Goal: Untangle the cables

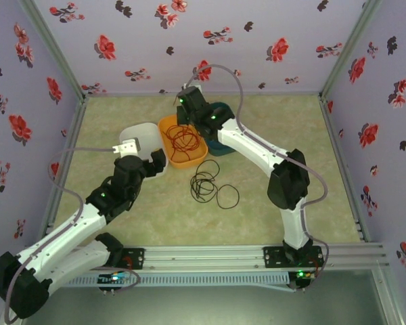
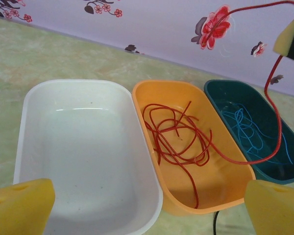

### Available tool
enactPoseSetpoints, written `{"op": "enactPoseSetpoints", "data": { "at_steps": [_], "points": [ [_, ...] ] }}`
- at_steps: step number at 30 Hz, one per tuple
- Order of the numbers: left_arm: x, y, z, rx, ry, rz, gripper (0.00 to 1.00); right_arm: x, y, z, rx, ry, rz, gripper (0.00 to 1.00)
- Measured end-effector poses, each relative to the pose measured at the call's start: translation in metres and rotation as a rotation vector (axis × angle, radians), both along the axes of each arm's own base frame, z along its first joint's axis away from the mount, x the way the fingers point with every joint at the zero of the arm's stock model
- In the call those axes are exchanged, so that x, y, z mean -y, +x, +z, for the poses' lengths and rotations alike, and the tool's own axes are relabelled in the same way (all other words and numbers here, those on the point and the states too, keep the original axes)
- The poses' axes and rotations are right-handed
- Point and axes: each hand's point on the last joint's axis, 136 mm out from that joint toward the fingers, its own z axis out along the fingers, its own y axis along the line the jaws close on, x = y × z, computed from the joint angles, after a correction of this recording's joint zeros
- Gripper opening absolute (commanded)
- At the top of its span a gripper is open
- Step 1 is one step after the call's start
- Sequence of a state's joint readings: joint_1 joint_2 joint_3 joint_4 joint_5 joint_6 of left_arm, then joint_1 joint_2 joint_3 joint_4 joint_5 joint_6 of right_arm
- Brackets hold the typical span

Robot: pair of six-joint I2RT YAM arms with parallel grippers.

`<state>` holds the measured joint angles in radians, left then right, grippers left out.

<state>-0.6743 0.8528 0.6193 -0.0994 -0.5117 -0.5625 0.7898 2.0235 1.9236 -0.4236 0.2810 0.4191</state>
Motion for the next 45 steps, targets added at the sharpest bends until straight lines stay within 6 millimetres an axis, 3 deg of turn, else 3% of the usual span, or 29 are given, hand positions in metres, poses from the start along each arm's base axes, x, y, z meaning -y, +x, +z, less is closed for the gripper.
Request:
{"op": "enactPoseSetpoints", "data": {
  "at_steps": [16, 27, 34, 45],
  "points": [
    [0.000, 0.000, 0.000, -0.001, 0.000, 0.000, 1.00, -0.014, 0.001, -0.052, -0.142, 0.020, 0.012, 0.00],
    [0.000, 0.000, 0.000, -0.001, 0.000, 0.001, 1.00, -0.003, 0.012, -0.120, -0.315, 0.011, -0.016, 0.07],
    [0.000, 0.000, 0.000, -0.001, 0.000, 0.001, 1.00, 0.003, 0.014, -0.137, -0.364, -0.025, -0.024, 0.25],
    [-0.001, -0.001, -0.002, -0.008, 0.006, 0.000, 1.00, 0.009, 0.013, -0.133, -0.359, -0.089, -0.010, 0.61]
  ]
}}
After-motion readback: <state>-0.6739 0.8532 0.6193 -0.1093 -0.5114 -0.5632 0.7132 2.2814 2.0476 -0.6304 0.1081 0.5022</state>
